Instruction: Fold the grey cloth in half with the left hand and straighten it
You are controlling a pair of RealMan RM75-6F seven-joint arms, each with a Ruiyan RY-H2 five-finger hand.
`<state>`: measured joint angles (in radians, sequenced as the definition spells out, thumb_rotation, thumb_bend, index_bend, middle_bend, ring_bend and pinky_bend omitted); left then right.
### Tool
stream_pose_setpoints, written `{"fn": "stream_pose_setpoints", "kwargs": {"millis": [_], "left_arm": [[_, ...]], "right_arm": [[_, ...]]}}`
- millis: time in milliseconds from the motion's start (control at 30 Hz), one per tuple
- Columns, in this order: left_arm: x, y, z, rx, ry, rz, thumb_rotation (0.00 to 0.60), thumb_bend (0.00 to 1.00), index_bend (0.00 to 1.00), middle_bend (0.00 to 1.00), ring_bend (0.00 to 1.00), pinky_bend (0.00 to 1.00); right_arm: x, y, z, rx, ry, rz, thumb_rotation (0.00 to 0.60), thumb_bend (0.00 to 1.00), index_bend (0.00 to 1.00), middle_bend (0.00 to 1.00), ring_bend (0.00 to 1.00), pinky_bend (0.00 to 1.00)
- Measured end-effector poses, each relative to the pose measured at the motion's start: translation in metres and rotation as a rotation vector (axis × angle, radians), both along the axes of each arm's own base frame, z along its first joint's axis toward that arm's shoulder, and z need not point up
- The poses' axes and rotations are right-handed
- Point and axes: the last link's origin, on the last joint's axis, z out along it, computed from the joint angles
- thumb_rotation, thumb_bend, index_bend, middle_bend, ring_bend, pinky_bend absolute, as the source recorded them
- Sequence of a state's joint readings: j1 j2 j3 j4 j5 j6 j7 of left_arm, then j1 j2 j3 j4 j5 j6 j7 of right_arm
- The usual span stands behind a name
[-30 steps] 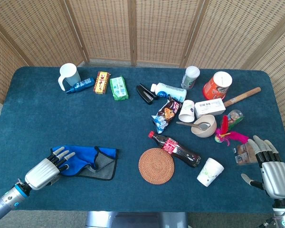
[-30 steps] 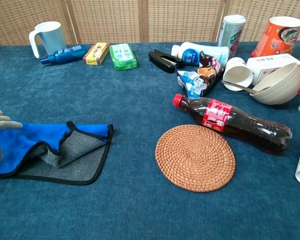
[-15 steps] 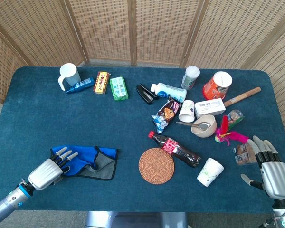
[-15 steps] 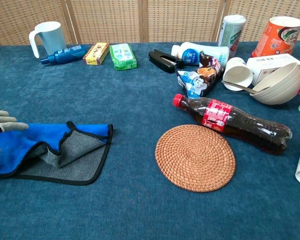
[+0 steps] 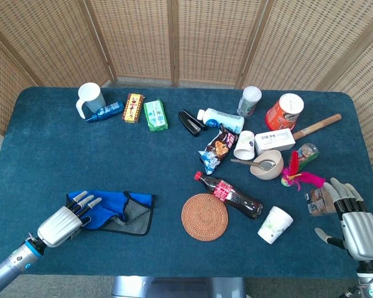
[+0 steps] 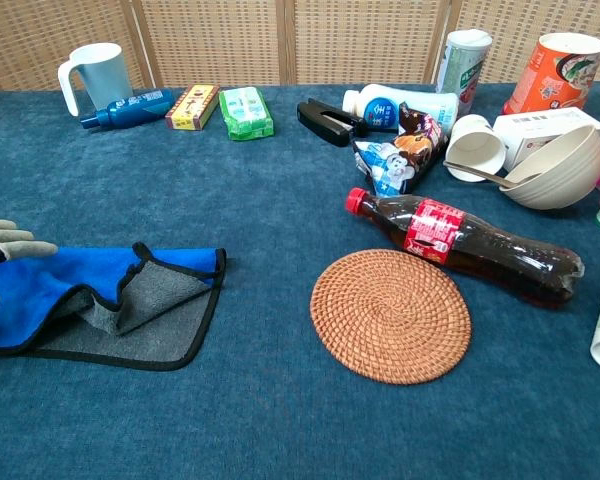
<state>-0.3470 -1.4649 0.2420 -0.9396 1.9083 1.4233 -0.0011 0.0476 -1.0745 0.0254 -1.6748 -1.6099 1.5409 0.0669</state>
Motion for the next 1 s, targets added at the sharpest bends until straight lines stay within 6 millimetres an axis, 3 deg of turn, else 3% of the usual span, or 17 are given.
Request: {"fn": "stream_pose_setpoints", "kwargs": {"millis": [867, 933, 1000], "left_arm": [[-0.016, 0.01, 0.021, 0.124, 0.15, -0.071, 0.6, 0.51, 0.6, 0.0, 0.0, 0.1], [-0.016, 0.009, 0.019, 0.12, 0.155, -0.067, 0.6, 0.51, 0.56, 0.0, 0.0, 0.1], [-0.017, 0.009, 0.018, 0.114, 0.157, -0.063, 0.6, 0.5, 0.43, 0.0, 0.0, 0.09]], "right_arm": [[0.001, 0.0, 0.0, -0.001, 0.0, 0.003, 0.6, 0.1, 0.0, 0.0, 0.0, 0.12], [0.0, 0.0, -0.001, 0.001, 0.001, 0.002, 0.6, 0.1, 0.0, 0.0, 0.0, 0.12], [0.0, 0.001, 0.0, 0.001, -0.001, 0.001, 0.6, 0.1, 0.0, 0.0, 0.0, 0.12]]}}
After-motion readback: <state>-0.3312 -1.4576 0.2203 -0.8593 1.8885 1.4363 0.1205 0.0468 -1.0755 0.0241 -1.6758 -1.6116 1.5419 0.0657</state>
